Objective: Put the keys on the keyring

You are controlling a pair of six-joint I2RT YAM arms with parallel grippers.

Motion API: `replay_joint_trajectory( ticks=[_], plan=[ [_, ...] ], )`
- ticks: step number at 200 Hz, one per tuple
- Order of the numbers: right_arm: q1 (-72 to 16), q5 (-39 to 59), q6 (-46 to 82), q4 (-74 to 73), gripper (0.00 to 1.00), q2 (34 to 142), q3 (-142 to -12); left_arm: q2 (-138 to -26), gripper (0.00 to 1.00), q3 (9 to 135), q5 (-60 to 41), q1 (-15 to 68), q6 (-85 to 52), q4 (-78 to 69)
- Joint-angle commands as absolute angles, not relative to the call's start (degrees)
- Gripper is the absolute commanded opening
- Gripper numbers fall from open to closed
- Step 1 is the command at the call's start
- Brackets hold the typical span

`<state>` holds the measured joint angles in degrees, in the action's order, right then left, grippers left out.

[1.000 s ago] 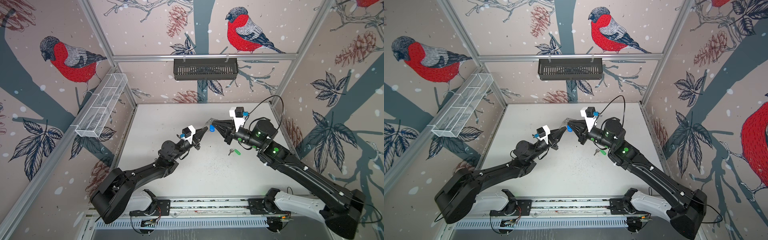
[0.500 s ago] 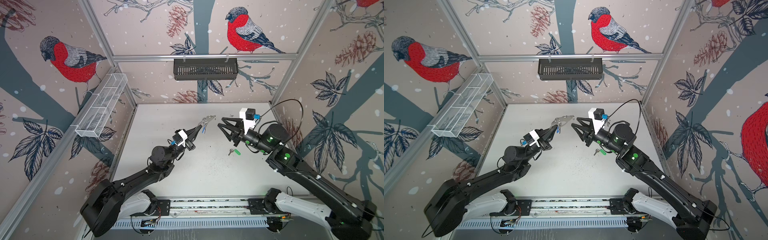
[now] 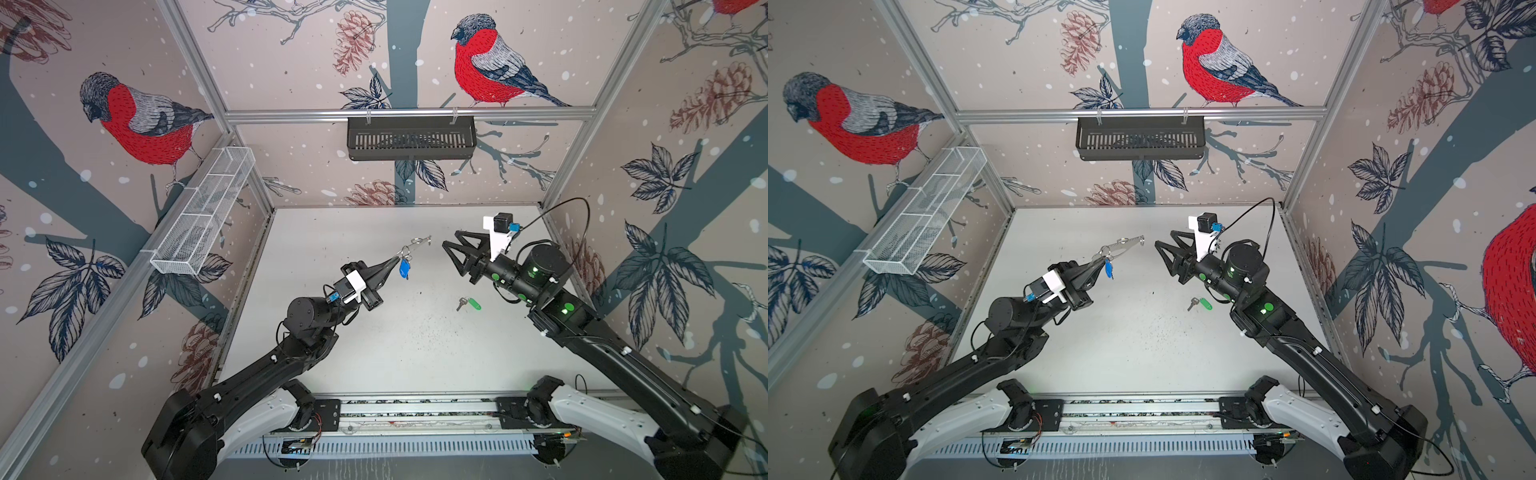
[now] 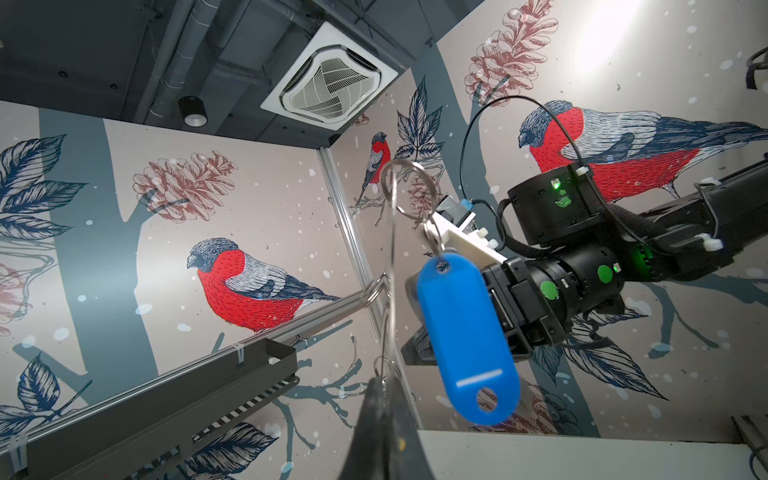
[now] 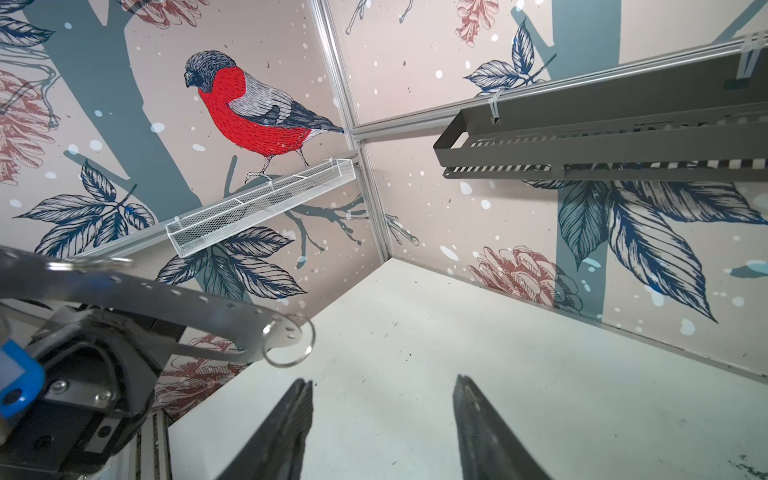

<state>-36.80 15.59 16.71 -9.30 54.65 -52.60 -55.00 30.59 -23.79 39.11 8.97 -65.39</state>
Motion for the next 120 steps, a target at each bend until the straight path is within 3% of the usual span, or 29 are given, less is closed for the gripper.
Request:
replay_joint_trajectory(
  ticks=[1, 50, 120],
  plan=[
    [-36.8, 19.8, 17.9, -13.7, 0.6, 54.7, -52.1, -54.1, 0.0, 32.9, -25.3, 38.7, 8.7, -62.4],
    [-38.0, 26.0, 11.4, -12.7, 0.59, 56.8, -52.6, -53.6, 0.0, 36.7, -29.1, 38.1, 7.8, -57.0],
    [-44.8, 13.1, 5.1, -7.7, 0.46, 58.9, -57.2, -53.7, 0.0, 36.9, -28.5, 38.1, 7.6, -56.0]
  ],
)
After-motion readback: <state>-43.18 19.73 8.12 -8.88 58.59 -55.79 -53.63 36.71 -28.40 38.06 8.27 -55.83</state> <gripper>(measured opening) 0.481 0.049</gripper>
